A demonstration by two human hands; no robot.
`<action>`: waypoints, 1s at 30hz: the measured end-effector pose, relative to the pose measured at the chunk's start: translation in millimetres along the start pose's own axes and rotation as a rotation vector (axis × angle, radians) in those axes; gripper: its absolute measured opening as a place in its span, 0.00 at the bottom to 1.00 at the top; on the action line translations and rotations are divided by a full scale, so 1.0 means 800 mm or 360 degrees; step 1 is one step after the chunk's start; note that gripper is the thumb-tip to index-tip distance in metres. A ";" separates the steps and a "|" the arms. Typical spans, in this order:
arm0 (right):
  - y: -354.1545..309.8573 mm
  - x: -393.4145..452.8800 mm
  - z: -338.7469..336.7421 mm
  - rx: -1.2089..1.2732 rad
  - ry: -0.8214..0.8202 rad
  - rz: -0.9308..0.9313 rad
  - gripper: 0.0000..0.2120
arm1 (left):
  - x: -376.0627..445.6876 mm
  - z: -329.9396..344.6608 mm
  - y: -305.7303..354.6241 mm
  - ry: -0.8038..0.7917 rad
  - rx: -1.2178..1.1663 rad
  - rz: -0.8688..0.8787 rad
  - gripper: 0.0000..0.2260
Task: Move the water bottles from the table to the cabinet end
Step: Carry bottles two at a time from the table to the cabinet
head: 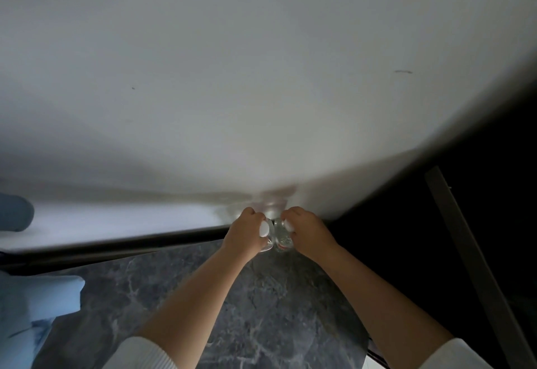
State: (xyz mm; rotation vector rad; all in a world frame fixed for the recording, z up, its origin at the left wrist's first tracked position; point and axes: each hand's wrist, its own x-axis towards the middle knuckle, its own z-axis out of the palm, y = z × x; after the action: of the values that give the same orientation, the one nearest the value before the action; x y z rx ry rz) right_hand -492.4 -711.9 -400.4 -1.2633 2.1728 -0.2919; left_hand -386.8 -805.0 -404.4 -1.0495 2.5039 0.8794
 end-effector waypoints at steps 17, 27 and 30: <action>-0.002 0.001 0.007 -0.0028 0.0067 0.0037 0.19 | 0.007 -0.001 -0.003 -0.0060 0.0124 0.0062 0.18; -0.010 -0.015 -0.013 -0.0351 -0.0213 0.0054 0.28 | -0.024 -0.011 0.002 -0.0006 0.0176 0.0013 0.26; -0.023 -0.031 -0.026 -0.0628 -0.0137 0.0018 0.29 | -0.055 -0.023 -0.005 0.0092 0.0179 -0.0099 0.24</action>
State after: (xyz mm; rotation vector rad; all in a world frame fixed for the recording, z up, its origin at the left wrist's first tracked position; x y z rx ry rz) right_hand -482.8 -703.1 -365.4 -1.4402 2.2302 0.2049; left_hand -353.9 -794.8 -371.1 -1.1236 2.5200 0.6914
